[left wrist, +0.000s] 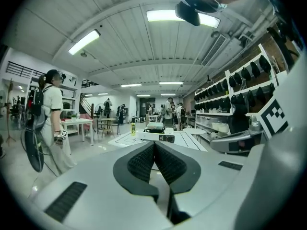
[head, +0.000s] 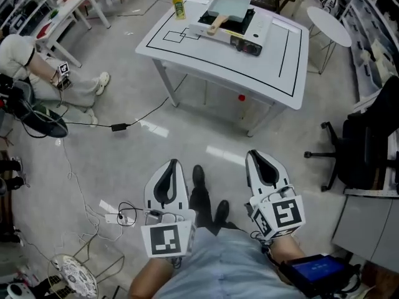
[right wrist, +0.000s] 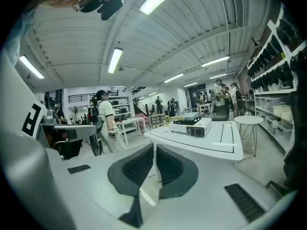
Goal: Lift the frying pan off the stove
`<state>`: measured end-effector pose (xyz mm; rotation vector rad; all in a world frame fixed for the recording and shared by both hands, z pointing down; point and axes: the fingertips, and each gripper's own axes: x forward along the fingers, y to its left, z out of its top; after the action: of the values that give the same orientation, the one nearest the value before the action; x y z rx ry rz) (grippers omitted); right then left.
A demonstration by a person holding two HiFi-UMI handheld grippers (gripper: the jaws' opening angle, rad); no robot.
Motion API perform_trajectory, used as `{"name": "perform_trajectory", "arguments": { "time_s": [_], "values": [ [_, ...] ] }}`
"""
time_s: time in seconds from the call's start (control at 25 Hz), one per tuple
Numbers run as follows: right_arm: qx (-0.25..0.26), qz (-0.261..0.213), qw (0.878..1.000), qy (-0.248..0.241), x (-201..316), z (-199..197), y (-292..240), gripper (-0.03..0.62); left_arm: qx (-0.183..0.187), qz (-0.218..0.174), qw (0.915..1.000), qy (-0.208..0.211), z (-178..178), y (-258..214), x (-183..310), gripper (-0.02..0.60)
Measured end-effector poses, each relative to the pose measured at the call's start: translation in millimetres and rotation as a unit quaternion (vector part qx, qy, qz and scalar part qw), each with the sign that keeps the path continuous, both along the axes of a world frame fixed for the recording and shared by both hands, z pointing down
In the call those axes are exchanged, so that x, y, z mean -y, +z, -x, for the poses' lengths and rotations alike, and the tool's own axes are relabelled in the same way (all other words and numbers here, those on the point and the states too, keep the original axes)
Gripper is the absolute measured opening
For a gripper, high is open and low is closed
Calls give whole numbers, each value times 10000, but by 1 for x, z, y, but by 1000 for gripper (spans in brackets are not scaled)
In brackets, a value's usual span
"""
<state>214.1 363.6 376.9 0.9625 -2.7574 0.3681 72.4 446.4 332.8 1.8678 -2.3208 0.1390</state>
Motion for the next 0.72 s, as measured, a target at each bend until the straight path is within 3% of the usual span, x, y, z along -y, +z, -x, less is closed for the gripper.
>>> {"name": "perform_trajectory", "arguments": {
  "time_s": [0.32, 0.72],
  "values": [
    [-152, 198, 9997, 43, 75, 79, 22, 51, -118, 199, 9997, 118, 83, 20, 82, 17],
    [145, -245, 9990, 337, 140, 152, -45, 51, 77, -444, 9977, 497, 156, -46, 155, 17]
  ]
}}
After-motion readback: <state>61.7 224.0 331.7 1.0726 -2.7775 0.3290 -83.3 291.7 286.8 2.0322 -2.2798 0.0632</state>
